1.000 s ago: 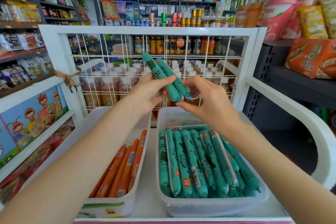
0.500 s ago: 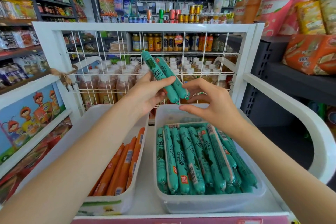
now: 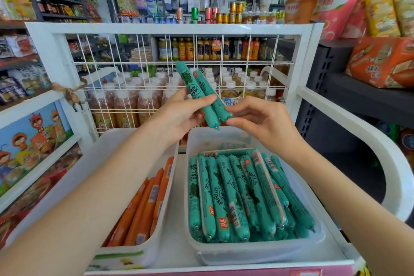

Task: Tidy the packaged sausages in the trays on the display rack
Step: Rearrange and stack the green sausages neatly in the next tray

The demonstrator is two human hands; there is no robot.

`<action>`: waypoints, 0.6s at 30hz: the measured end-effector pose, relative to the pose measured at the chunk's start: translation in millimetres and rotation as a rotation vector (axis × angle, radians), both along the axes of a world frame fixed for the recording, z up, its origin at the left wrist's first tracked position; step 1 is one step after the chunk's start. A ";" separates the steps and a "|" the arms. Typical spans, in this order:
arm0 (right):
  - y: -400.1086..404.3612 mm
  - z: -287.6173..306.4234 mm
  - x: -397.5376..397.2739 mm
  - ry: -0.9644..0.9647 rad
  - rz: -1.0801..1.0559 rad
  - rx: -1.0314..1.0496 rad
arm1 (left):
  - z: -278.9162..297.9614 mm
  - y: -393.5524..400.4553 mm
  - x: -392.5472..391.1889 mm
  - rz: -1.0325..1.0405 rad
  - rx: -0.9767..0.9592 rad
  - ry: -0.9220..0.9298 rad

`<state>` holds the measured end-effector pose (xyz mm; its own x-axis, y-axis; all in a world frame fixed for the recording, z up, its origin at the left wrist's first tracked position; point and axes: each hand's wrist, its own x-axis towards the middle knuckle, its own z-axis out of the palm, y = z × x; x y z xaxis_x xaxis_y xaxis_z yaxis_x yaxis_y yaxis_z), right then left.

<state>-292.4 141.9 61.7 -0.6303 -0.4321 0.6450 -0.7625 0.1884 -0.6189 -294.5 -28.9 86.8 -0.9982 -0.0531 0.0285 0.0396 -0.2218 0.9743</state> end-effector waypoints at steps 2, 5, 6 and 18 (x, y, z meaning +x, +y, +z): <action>-1.7 0.2 -1.3 -0.030 -0.002 -0.001 | -0.4 -0.8 -2.5 0.023 0.018 -0.007; -9.9 -1.6 -1.5 -0.188 0.000 0.009 | -5.9 3.3 -7.2 0.099 0.073 0.002; -15.2 -3.6 -1.4 -0.241 -0.004 -0.022 | -9.8 7.5 -8.0 0.121 0.106 0.006; 34.2 -12.3 -62.2 -0.675 -0.270 -0.198 | -37.7 -22.4 -4.9 -0.254 -1.064 -0.060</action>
<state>-354.6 176.1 49.3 -0.9838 -0.1227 0.1305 -0.1485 0.1513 -0.9773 -299.4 -51.3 49.1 -0.9779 0.1770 -0.1114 0.0573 0.7390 0.6713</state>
